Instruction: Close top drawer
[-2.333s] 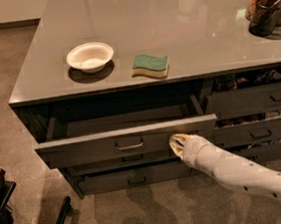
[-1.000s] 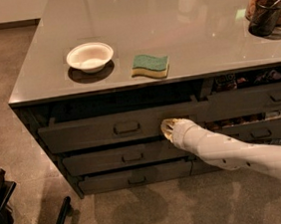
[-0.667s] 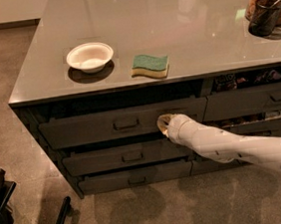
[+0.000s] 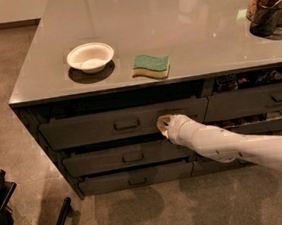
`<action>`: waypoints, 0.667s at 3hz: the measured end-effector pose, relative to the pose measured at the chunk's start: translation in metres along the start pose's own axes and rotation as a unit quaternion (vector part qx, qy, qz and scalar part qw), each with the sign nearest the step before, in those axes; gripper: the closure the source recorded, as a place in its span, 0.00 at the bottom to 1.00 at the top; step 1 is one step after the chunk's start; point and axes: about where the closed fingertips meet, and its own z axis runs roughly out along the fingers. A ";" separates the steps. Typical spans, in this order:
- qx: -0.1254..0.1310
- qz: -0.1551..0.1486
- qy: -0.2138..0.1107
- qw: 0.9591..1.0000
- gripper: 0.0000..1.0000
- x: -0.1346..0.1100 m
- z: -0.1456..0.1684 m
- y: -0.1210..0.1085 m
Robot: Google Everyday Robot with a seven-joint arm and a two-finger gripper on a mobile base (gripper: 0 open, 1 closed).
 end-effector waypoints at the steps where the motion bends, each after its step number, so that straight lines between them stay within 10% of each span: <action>1: -0.041 0.016 0.018 0.999 1.00 -0.003 -0.026 0.017; 2: -0.092 0.053 0.030 0.994 1.00 -0.007 -0.061 0.028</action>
Offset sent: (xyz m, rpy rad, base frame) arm -0.1474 -0.0009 0.0086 0.0717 0.5142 0.1353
